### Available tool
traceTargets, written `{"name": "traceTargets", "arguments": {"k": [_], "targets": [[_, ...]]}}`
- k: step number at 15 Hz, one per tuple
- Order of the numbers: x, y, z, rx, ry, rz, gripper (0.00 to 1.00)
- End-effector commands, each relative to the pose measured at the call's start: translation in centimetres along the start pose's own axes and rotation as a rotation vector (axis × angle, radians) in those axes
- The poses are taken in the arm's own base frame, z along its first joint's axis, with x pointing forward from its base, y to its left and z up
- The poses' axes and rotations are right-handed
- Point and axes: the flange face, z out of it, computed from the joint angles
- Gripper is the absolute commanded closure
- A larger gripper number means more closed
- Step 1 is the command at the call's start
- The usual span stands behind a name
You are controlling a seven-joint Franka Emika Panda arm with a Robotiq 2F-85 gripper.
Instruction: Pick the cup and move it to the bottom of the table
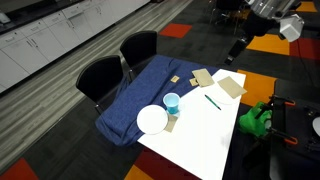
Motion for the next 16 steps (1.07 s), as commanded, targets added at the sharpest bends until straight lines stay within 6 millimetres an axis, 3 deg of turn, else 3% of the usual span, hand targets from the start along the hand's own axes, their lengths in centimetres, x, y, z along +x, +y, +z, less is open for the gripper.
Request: {"name": "traceTargets", "arguments": {"k": [1, 8, 16], "targets": [[1.6, -1.3, 2.2, -0.022, 0.009, 0.005, 0.0], [3.6, -3.3, 6.4, -0.02, -0.036, -0.084, 0.0], [6.1, -5.9, 13.9, -0.026, 0.016, -0.157, 0.0]]}}
